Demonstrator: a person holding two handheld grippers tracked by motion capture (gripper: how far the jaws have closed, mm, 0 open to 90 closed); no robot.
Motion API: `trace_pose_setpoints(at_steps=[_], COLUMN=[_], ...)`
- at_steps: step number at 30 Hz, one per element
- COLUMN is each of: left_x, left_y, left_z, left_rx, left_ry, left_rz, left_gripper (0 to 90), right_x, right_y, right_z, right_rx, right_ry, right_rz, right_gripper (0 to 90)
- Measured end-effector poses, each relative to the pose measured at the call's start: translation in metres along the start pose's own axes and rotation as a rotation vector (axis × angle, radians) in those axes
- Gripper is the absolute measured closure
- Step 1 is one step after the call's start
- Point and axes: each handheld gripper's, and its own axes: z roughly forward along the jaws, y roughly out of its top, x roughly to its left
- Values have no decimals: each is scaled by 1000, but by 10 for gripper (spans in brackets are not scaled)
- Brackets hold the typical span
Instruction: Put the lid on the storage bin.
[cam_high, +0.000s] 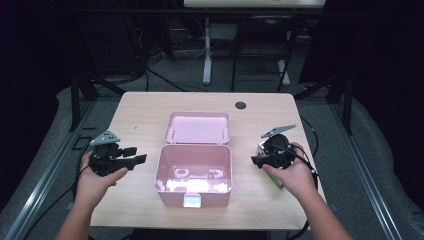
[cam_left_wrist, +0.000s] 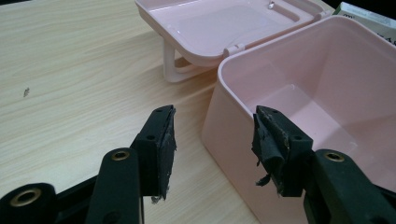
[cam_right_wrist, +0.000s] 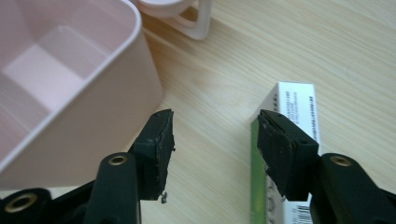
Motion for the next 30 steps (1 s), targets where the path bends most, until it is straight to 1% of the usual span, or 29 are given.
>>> trace_pose_setpoints(at_steps=[2,4,7,12,15,16,19,20,21,24,25,26,27,28,30], left_x=[0,-1,-1,-3,-3,-3,-3,-3,-3,-3,-3,-2,-2,-2,-1], left_y=[0,0,0,0,0,0,0,0,0,0,0,0,0,0,-1], left_z=[0,0,0,1,0,0,0,-1,-1,-1,-1,-2,-2,-2,-2], left_rx=[4,5,8,12,16,15,9,16,15,14,12,13,13,13,16], left_ry=[2,6,-9,-16,-18,-19,-17,-18,-17,-14,-13,-14,-15,-15,-13], left_rz=[0,1,-1,-1,2,2,2,3,4,6,4,3,1,-3,-1], left_gripper=[477,476,475,476,478,479,479,480,480,479,478,478,478,478,478], right_x=[-4,-8,-14,-23,-29,-30,-35,-36,-38,-43,-45,-46,-48,-48,-50], right_y=[1,1,3,5,6,6,8,8,9,9,10,9,9,9,9], right_z=[2,4,7,13,17,19,22,22,24,25,25,26,26,27,27], right_rx=[20,45,86,118,157,157,195,198,204,230,245,242,256,252,263], right_ry=[-10,-16,-30,-41,-44,-48,-55,-56,-54,-54,-55,-57,-58,-60,-60], right_rz=[0,-6,8,26,31,33,25,28,39,50,51,49,50,51,50], right_gripper=[427,424,420,420,426,427,428,429,429,429,429,431,434,435,441])
